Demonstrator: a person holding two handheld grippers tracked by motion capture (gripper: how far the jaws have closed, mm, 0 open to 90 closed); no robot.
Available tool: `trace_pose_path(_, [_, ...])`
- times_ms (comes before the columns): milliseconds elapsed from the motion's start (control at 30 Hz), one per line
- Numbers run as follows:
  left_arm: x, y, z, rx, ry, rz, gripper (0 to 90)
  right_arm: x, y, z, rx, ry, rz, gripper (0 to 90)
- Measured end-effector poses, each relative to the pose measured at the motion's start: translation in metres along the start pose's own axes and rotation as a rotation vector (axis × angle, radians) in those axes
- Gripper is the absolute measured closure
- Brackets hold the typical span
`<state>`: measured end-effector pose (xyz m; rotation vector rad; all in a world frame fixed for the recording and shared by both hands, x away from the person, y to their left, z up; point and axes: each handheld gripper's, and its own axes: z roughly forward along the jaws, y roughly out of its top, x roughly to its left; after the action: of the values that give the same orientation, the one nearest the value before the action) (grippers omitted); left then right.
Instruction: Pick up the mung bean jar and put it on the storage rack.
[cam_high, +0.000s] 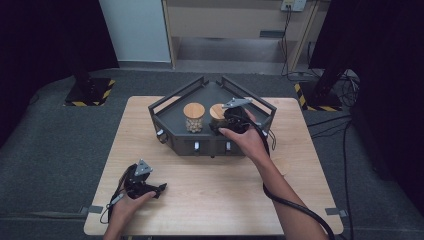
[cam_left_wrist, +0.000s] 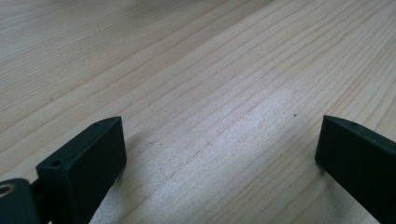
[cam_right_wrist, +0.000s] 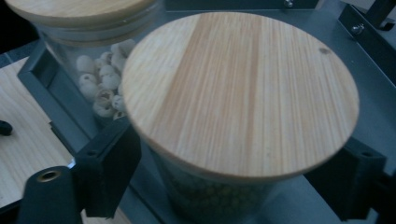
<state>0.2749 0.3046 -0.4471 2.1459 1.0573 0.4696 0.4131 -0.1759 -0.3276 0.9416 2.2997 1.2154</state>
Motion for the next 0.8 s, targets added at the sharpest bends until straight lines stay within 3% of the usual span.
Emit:
trace_pose_path(433, [0.0, 0.0, 0.0, 0.0, 0.001, -0.001, 0.7, -0.003, -0.005, -0.01, -0.013, 0.001, 0.013, 5.5])
trace_pose_path(800, [0.0, 0.0, 0.0, 0.0, 0.002, -0.002, 0.7, -0.002, -0.011, -0.022, -0.026, 0.011, 0.007, 4.5])
